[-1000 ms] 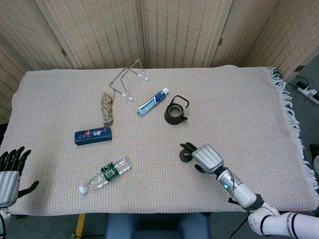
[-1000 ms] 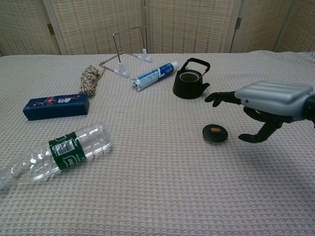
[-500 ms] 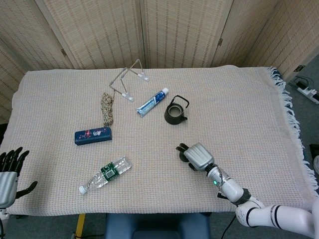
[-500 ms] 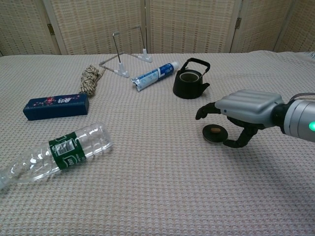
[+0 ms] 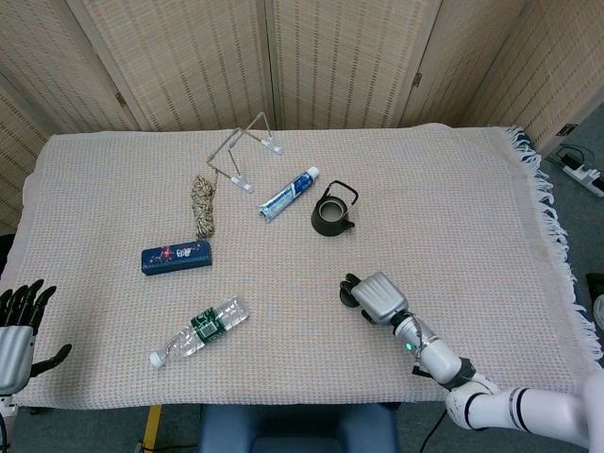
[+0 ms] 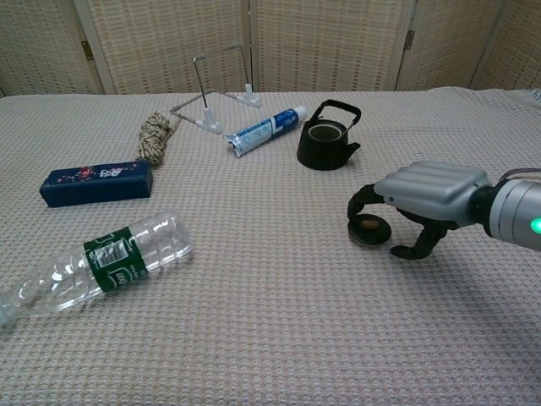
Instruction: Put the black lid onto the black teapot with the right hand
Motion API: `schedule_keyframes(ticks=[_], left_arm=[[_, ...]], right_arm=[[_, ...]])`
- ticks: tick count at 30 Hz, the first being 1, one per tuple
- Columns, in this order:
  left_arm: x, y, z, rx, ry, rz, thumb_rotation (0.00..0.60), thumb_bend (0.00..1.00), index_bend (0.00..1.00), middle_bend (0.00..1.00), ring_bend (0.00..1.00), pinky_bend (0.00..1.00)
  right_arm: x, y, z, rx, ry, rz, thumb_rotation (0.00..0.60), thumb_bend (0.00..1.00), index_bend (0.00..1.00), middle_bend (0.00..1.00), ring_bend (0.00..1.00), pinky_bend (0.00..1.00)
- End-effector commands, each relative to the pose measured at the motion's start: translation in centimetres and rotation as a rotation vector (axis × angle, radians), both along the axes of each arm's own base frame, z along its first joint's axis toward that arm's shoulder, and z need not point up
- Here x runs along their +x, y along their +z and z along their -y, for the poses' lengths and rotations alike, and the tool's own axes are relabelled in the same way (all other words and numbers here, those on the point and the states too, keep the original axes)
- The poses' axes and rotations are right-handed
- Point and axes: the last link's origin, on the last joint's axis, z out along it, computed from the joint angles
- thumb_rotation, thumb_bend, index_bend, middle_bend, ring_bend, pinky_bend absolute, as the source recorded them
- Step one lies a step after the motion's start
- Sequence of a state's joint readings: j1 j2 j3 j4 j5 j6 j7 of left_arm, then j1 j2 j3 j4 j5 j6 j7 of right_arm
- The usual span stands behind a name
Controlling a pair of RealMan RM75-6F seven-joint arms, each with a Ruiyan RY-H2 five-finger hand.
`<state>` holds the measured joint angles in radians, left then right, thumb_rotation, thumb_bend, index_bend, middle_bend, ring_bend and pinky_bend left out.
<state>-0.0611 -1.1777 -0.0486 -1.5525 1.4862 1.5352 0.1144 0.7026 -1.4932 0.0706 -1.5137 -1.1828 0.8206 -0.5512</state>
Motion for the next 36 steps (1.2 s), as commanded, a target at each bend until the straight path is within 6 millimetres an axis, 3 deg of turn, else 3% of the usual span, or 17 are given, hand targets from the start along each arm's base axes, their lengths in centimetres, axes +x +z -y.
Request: schedule_keyframes(ticks=[1, 19, 36], left_arm=[[0.0, 0.0, 0.0, 0.0, 0.001, 0.0, 0.6, 0.16, 0.08, 0.0, 0.0, 0.0], [-0.3, 0.1, 0.0, 0.001, 0.01, 0.0, 0.6, 0.16, 0.08, 0.0, 0.01, 0.0], [-0.3, 0.1, 0.1, 0.003, 0.01, -0.001, 0.6, 0.16, 0.08, 0.0, 0.01, 0.0]], right_arm=[[0.0, -0.2, 0.1, -0.003, -0.002, -0.001, 0.6, 0.37, 0.23, 0.24, 0.82, 0.8], [0.5, -1.1, 0.4, -0.004, 0.011, -0.005, 0.6, 0.37, 0.24, 0.25, 0.82, 0.8], [0.8, -1.1, 0.6, -0.047, 0.015, 0.017, 0.6, 0.37, 0.39, 0.37, 0.87, 0.8]])
